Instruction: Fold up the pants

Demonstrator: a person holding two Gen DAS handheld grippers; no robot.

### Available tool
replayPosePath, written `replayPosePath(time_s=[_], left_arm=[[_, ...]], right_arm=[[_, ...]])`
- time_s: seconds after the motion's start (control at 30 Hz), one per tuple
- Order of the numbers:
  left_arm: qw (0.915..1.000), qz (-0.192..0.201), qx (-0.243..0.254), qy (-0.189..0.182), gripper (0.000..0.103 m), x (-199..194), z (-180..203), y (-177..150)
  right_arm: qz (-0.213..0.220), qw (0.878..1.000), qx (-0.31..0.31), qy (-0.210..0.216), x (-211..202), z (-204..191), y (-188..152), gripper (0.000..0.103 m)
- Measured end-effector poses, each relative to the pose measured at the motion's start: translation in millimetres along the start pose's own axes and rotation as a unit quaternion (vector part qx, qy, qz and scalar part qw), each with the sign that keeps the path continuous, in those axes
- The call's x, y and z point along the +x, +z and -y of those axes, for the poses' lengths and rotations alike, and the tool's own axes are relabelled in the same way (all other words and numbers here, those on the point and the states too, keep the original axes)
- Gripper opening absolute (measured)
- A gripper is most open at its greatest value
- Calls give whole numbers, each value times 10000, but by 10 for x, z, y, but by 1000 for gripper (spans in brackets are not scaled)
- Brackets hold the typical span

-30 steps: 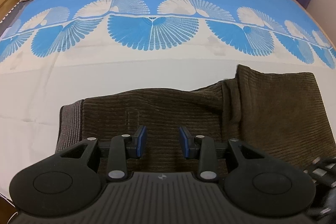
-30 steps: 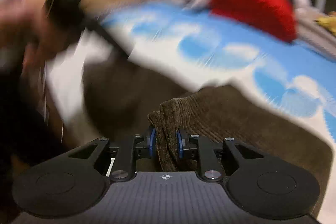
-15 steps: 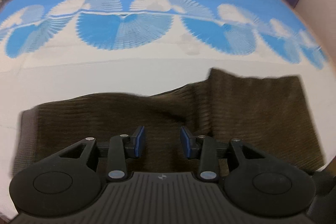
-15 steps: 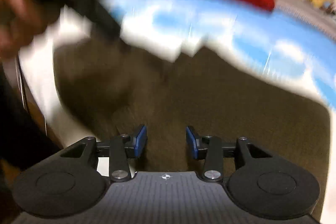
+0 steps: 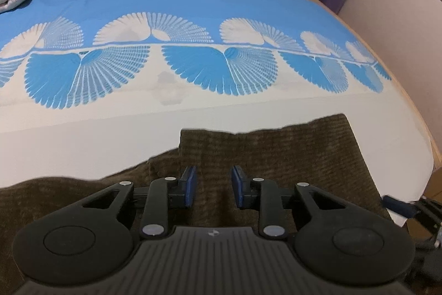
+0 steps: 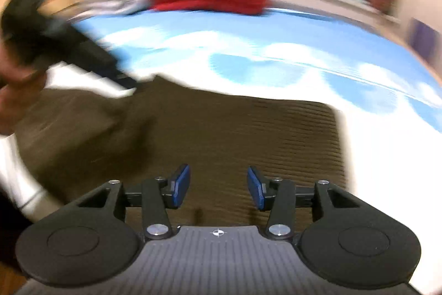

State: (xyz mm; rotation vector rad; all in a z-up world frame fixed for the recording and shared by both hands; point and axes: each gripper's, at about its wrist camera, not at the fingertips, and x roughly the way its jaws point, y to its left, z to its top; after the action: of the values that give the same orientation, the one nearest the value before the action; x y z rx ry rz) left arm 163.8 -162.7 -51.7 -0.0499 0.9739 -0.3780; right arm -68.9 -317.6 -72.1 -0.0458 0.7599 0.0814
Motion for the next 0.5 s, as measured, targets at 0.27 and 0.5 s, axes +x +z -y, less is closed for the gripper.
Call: replayPosePath(time_s=[0.27, 0.5], left_arm=[[9915, -777, 39, 1041, 33, 380, -97, -115], [9947, -579, 791, 311, 33, -178, 81, -245]], right_arm=[[-1454, 9681, 1793, -979, 297, 747, -431, 70], [-1446, 9536, 2539, -728, 358, 891, -444, 64]])
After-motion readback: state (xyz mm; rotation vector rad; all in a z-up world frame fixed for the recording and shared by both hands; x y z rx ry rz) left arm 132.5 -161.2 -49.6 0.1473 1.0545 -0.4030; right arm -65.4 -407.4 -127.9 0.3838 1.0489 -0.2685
